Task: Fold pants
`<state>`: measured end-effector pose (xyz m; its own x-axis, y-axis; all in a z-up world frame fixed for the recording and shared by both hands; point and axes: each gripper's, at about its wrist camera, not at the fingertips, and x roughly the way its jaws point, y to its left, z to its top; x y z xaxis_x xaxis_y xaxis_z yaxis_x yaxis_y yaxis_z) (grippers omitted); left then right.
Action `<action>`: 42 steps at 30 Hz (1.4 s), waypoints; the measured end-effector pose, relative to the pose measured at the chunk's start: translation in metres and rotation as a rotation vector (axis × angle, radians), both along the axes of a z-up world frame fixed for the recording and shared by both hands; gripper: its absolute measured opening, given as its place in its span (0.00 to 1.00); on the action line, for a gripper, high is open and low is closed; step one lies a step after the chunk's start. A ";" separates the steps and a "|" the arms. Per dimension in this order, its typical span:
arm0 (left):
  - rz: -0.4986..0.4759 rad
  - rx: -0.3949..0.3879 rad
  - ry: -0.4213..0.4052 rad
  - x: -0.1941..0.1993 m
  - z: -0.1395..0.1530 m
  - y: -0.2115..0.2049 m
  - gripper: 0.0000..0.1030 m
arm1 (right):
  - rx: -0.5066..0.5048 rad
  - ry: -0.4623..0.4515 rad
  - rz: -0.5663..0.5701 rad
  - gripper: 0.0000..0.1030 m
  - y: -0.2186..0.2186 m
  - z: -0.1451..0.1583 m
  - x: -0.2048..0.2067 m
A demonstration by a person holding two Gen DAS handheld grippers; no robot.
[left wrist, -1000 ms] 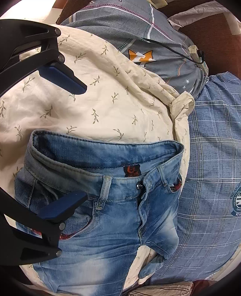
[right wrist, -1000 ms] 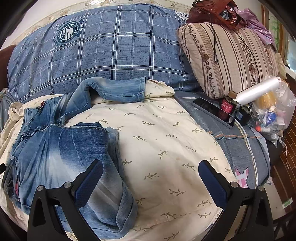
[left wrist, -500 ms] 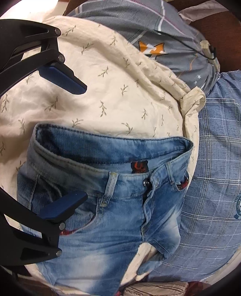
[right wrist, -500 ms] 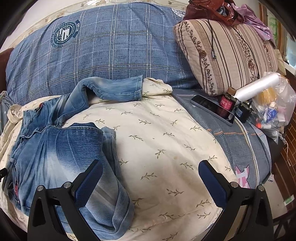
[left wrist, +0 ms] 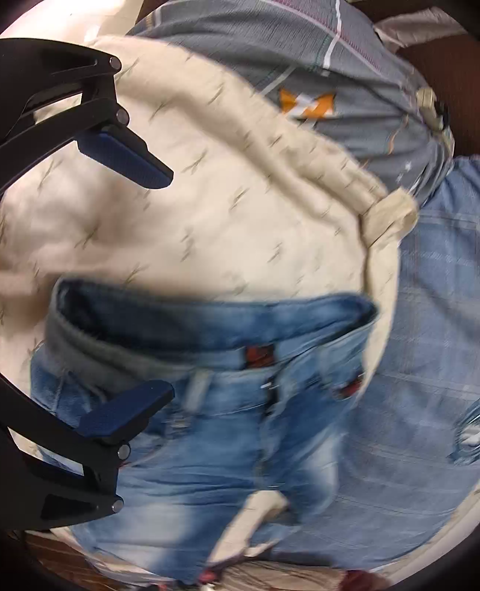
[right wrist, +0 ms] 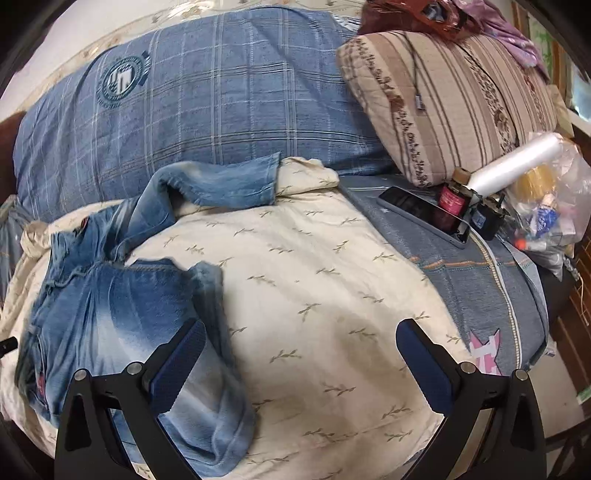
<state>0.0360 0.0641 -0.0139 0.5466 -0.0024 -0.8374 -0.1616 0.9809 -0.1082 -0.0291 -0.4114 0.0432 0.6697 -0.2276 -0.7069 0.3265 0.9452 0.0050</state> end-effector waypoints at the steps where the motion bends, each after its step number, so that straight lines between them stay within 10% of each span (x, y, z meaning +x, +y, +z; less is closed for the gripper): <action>1: 0.009 -0.009 -0.007 0.001 0.004 0.005 1.00 | 0.008 -0.006 -0.011 1.00 -0.006 0.001 -0.001; 17: 0.010 0.029 -0.006 0.010 0.009 -0.004 1.00 | 0.216 0.047 0.041 1.00 -0.023 -0.023 0.007; 23: -0.106 -0.143 0.113 0.020 -0.002 -0.012 1.00 | 0.368 0.075 0.069 1.00 -0.033 -0.038 0.016; 34: -0.267 -0.217 0.274 0.020 -0.035 -0.052 1.00 | 0.526 0.156 0.311 0.97 0.026 -0.072 0.041; 38: -0.291 -0.186 0.248 0.017 -0.033 -0.061 0.97 | 0.523 0.137 0.375 0.63 0.036 -0.064 0.036; 40: -0.300 -0.198 0.214 0.016 -0.026 -0.062 0.80 | 0.565 0.130 0.342 0.16 0.021 -0.063 0.035; 42: -0.316 -0.201 0.208 0.021 -0.019 -0.067 0.63 | 0.618 0.100 0.318 0.12 0.003 -0.049 0.036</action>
<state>0.0573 -0.0026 -0.0332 0.3119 -0.3169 -0.8957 0.1054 0.9485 -0.2989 0.0069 -0.4084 -0.0059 0.5620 0.4325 -0.7051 0.0613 0.8283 0.5569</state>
